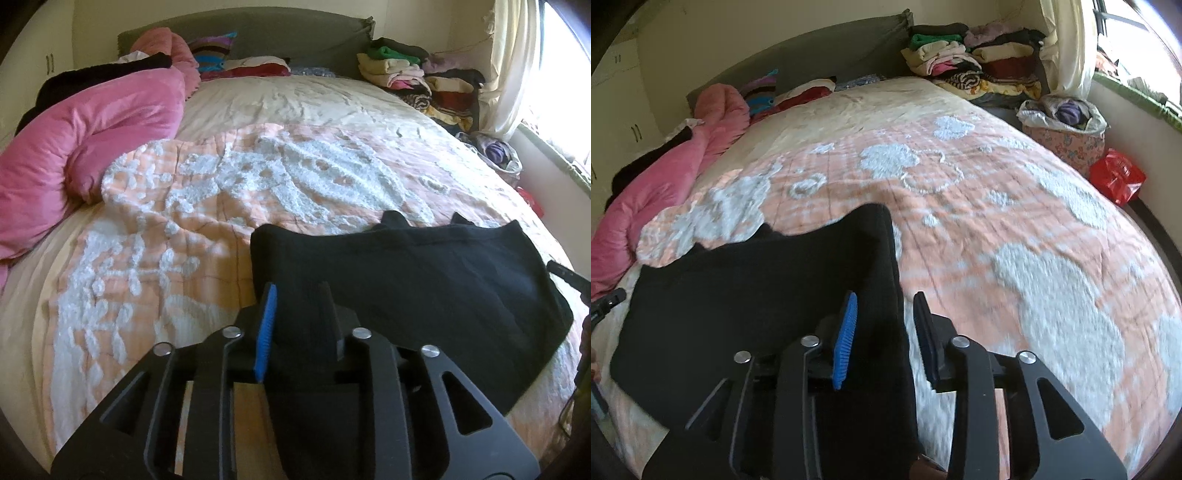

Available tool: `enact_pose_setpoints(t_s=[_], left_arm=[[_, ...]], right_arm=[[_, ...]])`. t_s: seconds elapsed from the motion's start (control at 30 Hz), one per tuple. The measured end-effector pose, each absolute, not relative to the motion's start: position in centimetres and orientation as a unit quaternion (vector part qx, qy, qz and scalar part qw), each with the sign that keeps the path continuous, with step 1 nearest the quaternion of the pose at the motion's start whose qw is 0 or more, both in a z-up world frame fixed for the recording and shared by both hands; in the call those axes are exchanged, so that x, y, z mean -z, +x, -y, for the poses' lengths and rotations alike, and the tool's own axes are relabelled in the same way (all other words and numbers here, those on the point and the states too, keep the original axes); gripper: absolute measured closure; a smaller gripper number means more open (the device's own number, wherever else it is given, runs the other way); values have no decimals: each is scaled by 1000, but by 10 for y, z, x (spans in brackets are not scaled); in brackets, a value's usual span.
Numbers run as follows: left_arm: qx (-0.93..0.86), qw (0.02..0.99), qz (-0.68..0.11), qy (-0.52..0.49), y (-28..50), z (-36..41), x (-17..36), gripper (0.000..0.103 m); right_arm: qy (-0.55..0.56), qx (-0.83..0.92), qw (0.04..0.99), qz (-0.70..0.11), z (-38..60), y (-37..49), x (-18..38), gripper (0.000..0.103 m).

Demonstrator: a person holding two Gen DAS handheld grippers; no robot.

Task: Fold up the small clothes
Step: 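Open both grippers to release the folded hem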

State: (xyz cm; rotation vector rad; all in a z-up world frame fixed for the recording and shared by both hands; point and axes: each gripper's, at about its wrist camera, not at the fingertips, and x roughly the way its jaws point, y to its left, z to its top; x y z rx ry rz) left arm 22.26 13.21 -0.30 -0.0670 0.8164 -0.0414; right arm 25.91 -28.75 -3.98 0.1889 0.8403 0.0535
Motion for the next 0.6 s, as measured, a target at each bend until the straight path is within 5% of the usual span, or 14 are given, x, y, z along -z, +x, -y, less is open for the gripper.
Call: enact_pose_setpoints(t_s=[0.23, 0.6], left_arm=[[57, 906, -415, -65, 191, -115, -1, 73], [62, 888, -453, -52, 163, -91, 25, 72]], right_arm=[[97, -40, 899, -426, 288, 223, 47, 66], [103, -55, 893, -435, 294, 198, 51, 66]])
